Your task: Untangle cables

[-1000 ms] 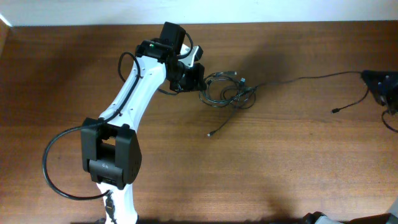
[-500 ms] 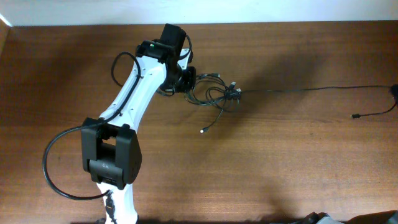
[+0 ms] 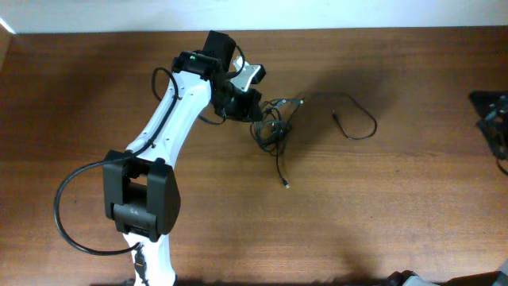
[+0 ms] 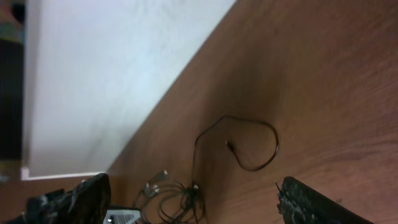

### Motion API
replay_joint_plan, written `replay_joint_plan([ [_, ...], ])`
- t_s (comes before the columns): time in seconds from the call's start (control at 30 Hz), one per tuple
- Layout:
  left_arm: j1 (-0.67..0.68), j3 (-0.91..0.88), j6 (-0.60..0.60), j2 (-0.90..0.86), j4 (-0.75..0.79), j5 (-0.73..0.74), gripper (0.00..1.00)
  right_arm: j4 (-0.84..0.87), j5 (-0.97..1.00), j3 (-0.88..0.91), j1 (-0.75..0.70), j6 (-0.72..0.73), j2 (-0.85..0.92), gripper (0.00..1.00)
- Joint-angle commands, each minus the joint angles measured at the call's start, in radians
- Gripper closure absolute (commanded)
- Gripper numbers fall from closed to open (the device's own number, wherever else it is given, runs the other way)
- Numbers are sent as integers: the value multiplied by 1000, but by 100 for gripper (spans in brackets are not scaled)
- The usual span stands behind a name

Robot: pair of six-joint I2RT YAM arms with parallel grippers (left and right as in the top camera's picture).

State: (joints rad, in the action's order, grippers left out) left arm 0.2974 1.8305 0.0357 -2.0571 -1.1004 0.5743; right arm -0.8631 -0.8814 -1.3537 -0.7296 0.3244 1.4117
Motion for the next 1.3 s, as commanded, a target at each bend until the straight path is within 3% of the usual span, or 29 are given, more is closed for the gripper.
replay_joint_plan([
  [0.0, 32, 3, 45, 21, -2, 81, 11, -15, 82, -9, 61, -33, -24, 12],
  [0.03, 50, 3, 45, 21, -4, 50, 1, -18, 82, -9, 79, -38, -24, 11],
  [0.1, 77, 3, 15, 21, -13, -71, 1, -23, 83, -9, 110, -40, -24, 11],
  [0.2, 85, 8, -126, 25, -21, -312, 1, -25, 135, -9, 165, -40, -24, 11],
  [0.43, 63, 174, -226, 57, -103, -640, 1, -43, 227, -9, 280, -41, -24, 11],
  [0.47, 63, 179, -226, 57, -106, -642, 3, -51, 241, -9, 288, -41, -24, 11],
  [0.57, 66, 164, -212, 54, -124, -567, 25, -84, 267, -9, 305, -64, -24, 11],
  [0.7, 93, 90, -112, 40, -69, -462, 34, -116, 285, -9, 305, -85, -24, 11],
  [0.83, 102, 63, -99, -24, 35, -462, 27, -133, 292, -9, 305, -86, -24, 11],
  [0.9, 102, 63, 2, -65, 66, -437, 18, -133, 292, -9, 305, -86, -24, 11],
  [1.0, 102, 63, 181, -129, 75, -352, 18, -133, 292, -9, 305, -86, -24, 11],
  [1.2, 102, 63, 206, -227, 127, -353, 22, -133, 292, -9, 305, -86, -24, 11],
  [1.27, 102, 63, 205, -245, 145, -353, 32, -133, 292, -9, 305, -86, -24, 11],
])
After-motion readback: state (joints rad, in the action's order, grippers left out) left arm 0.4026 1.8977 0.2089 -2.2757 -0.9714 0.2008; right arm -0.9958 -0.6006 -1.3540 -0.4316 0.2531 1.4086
